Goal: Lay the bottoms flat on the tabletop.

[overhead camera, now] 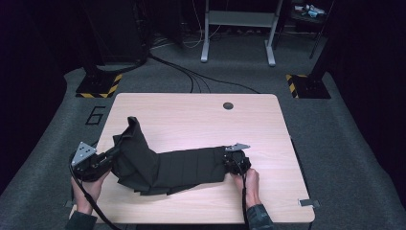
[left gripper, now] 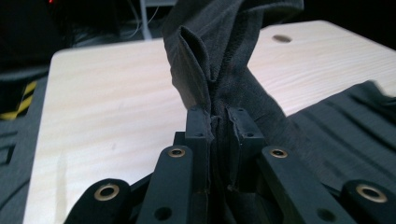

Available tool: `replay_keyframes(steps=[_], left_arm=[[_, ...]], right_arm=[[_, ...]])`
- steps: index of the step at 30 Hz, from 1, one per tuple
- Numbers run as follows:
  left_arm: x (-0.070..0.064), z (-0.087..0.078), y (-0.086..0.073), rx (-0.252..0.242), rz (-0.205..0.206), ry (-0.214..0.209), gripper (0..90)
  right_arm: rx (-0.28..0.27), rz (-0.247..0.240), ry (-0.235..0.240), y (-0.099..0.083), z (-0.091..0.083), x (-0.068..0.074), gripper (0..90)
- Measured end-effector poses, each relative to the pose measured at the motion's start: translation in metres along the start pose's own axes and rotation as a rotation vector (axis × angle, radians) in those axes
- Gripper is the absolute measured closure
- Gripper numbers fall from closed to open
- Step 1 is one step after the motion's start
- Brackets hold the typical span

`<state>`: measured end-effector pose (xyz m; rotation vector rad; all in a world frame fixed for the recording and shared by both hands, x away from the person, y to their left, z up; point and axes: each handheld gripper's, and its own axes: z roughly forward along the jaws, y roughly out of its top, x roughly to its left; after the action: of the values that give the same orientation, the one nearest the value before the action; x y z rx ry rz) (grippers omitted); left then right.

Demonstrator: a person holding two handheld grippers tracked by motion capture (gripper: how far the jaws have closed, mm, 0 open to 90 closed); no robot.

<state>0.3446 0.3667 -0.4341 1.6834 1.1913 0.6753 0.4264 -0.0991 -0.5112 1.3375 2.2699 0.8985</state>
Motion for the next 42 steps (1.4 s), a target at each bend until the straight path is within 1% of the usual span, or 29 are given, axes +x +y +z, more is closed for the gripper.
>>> replay_keyframes(steps=[3,5,6,8,9,12,14,15,17,20,22,23,24,25,26,27,28,29,30,32,33,34,36,37,38,39,40,41,42], left_arm=[[0.009,-0.001,-0.014,0.016,-0.047,0.003,79.9],[0.01,-0.001,-0.017,0.023,-0.056,0.0,79.7],[0.012,0.0,-0.027,0.035,-0.082,-0.007,79.4],[0.011,0.001,-0.034,0.065,-0.089,-0.024,78.4],[0.011,0.001,-0.034,0.065,-0.089,-0.024,77.6],[0.002,0.005,-0.047,0.124,-0.073,-0.055,70.1],[-0.002,0.005,-0.053,0.139,-0.077,-0.047,59.4],[-0.002,0.003,-0.055,0.148,-0.078,-0.047,55.3],[-0.002,-0.004,-0.055,0.138,-0.082,-0.034,46.6],[-0.002,-0.012,-0.048,0.123,-0.084,-0.022,37.9],[-0.003,-0.011,-0.035,0.117,-0.062,-0.018,33.9],[-0.003,-0.008,-0.028,0.12,-0.039,-0.024,32.4],[-0.006,0.0,-0.021,0.122,-0.031,-0.031,30.8],[-0.01,0.012,-0.014,0.119,-0.017,-0.039,29.9],[-0.012,0.02,-0.011,0.136,-0.008,-0.048,29.5],[-0.015,0.034,-0.007,0.16,0.006,-0.055,27.9],[-0.019,0.047,-0.005,0.186,0.023,-0.056,26.6],[-0.022,0.061,-0.004,0.217,0.046,-0.056,26.1],[-0.025,0.076,-0.005,0.256,0.049,-0.065,24.7],[-0.028,0.092,-0.01,0.308,0.07,-0.06,23.0],[-0.03,0.097,-0.015,0.322,0.064,-0.051,22.7],[-0.03,0.1,-0.018,0.359,0.098,-0.039,22.7],[-0.029,0.104,-0.029,0.39,0.087,-0.042,22.7],[-0.029,0.105,-0.035,0.395,0.087,-0.032,22.8],[-0.028,0.105,-0.041,0.4,0.081,-0.036,23.0],[-0.028,0.105,-0.041,0.4,0.081,-0.036,23.5],[-0.026,0.101,-0.049,0.376,0.048,-0.046,23.5],[-0.026,0.101,-0.049,0.376,0.048,-0.046,23.7],[-0.029,0.095,-0.052,0.372,0.048,-0.036,23.7]], right_arm=[[0.0,0.005,-0.016,-0.004,-0.004,-0.001,82.1],[-0.006,-0.001,-0.025,-0.007,-0.006,-0.004,82.2],[-0.003,-0.001,-0.032,-0.01,-0.009,-0.006,82.2],[-0.003,0.012,-0.05,-0.017,-0.015,-0.012,82.2],[-0.003,0.012,-0.05,-0.017,-0.015,-0.012,82.2],[-0.013,0.054,-0.091,-0.035,-0.031,-0.029,82.1],[-0.016,0.08,-0.106,-0.043,-0.039,-0.04,82.0],[-0.011,0.098,-0.12,-0.046,-0.043,-0.045,81.9],[-0.004,0.111,-0.15,-0.051,-0.049,-0.053,80.7],[-0.005,0.144,-0.174,-0.054,-0.059,-0.065,71.1],[-0.048,0.147,-0.18,-0.052,-0.07,-0.068,61.7],[-0.08,0.158,-0.165,-0.049,-0.076,-0.067,59.1],[-0.106,0.167,-0.135,-0.045,-0.08,-0.065,55.1],[-0.114,0.159,-0.113,-0.04,-0.08,-0.06,47.6],[-0.107,0.133,-0.098,-0.033,-0.077,-0.05,42.5],[-0.098,0.12,-0.083,-0.029,-0.073,-0.044,39.7],[-0.081,0.087,-0.073,-0.025,-0.067,-0.038,35.9],[-0.064,0.075,-0.067,-0.022,-0.059,-0.032,34.1],[-0.035,0.064,-0.067,-0.019,-0.051,-0.027,33.5],[0.017,0.059,-0.06,-0.019,-0.036,-0.025,31.3],[0.023,0.058,-0.055,-0.021,-0.031,-0.027,30.7],[0.017,0.07,-0.039,-0.023,-0.029,-0.03,29.8],[0.003,0.085,-0.027,-0.027,-0.03,-0.035,29.8],[-0.002,0.087,-0.028,-0.028,-0.03,-0.036,29.8],[0.001,0.089,-0.028,-0.029,-0.031,-0.037,29.8],[-0.005,0.078,-0.027,-0.03,-0.032,-0.038,29.8],[-0.011,0.088,-0.034,-0.032,-0.032,-0.038,29.8],[-0.012,0.077,-0.03,-0.033,-0.033,-0.039,29.8],[-0.012,0.086,-0.028,-0.034,-0.034,-0.039,29.8]])
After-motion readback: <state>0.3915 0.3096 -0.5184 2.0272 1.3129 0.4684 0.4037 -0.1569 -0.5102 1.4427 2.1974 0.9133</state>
